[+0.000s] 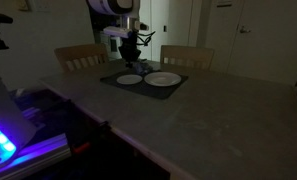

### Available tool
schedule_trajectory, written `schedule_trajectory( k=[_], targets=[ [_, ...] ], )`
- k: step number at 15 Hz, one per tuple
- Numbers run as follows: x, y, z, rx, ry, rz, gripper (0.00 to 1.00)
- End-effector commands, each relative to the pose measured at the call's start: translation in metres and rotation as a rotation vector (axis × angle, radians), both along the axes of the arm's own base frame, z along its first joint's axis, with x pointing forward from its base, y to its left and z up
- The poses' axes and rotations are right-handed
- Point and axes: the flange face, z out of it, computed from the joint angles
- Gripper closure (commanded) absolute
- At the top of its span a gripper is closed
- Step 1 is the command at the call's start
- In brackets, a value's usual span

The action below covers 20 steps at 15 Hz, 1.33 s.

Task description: Pick the spoon and put it on the table mat

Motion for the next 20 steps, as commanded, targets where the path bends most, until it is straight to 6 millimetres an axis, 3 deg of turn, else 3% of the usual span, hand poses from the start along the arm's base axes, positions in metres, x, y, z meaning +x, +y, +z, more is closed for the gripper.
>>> schedule_trajectory(
  k=[1, 6, 9, 16, 20],
  targets=[
    [-0.003, 0.036, 0.002, -0.027, 0.023, -0.038, 0.95],
    [-0.013, 0.085, -0.002, -0.044, 0.035, -0.063, 0.95],
    [-0.019, 0.104, -0.015, -0.043, 0.054, -0.079, 0.95],
    [-0.019, 0.133, -0.057, -0.033, 0.109, -0.032, 0.95],
    [-0.005, 0.141, -0.063, -0.029, 0.094, -0.026, 0.95]
  ],
)
